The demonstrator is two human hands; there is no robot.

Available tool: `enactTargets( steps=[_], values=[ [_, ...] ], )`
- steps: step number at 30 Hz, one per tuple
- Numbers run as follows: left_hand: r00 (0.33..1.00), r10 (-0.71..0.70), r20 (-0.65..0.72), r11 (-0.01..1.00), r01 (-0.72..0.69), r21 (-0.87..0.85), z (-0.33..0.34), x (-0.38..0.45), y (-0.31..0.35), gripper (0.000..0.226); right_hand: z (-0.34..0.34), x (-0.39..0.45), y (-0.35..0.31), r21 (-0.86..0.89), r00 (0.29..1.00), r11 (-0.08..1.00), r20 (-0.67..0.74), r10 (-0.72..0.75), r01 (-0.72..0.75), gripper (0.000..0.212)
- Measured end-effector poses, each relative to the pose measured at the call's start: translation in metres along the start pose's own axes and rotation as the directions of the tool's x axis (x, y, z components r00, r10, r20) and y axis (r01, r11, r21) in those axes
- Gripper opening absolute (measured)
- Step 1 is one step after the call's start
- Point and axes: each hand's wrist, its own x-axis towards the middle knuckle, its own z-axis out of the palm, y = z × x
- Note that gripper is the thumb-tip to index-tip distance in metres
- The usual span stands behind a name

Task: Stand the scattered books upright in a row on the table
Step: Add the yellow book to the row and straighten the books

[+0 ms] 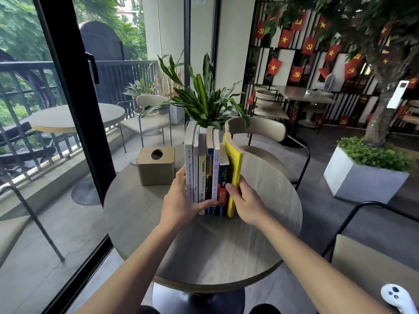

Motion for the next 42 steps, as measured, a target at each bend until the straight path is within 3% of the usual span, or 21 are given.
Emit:
enactTargets(
  steps=[3, 11, 15, 19, 21, 24, 28, 42],
  values=[
    [0.998, -0.029, 0.047, 1.0, 0.03, -0.01, -0.006, 0.001, -0.004, 0.12, -0.005, -0.002, 0.003, -0.016, 0.998, 1.0, 0.058, -0.003, 0.004, 0.047],
    [0.994, -0.057, 0.09, 0.998, 0.06, -0.023, -0.011, 0.006, -0.005, 0.119, -0.007, 0.009, 0.009, -0.032, 1.0, 0.999, 0.02, 0.003, -0.002, 0.078],
    [0.995, -0.044, 0.091, 0.999, 0.045, -0.003, -0.012, 0.008, -0.007, 0.12, -0.002, 0.009, 0.013, -0.076, 1.0, 0.997, 0.029, -0.004, 0.006, 0.079],
    [0.997, 0.024, 0.079, 0.986, -0.036, 0.165, -0.016, 0.015, -0.008, 0.111, 0.006, 0.011, 0.013, -0.112, 0.999, 0.993, 0.011, -0.032, 0.033, 0.075],
    [0.996, 0.07, 0.064, 0.929, -0.088, 0.36, -0.021, 0.023, -0.008, 0.107, 0.011, 0.013, 0.012, -0.113, 0.999, 0.993, -0.005, -0.044, 0.043, 0.075],
    [0.988, 0.059, 0.145, 0.816, -0.131, 0.562, -0.03, 0.04, -0.003, 0.122, 0.018, 0.016, 0.016, -0.114, 0.998, 0.992, -0.027, -0.051, 0.047, 0.079],
    [0.969, 0.039, 0.244, 0.773, -0.184, 0.607, -0.037, 0.059, -0.001, 0.141, 0.02, 0.021, 0.017, -0.157, 0.998, 0.987, -0.04, -0.046, 0.039, 0.087],
    [0.903, -0.053, 0.426, 0.708, -0.266, 0.654, -0.039, 0.087, -0.019, 0.149, 0.018, 0.048, 0.026, -0.149, 1.0, 0.989, -0.021, -0.013, 0.01, 0.088]
  ],
)
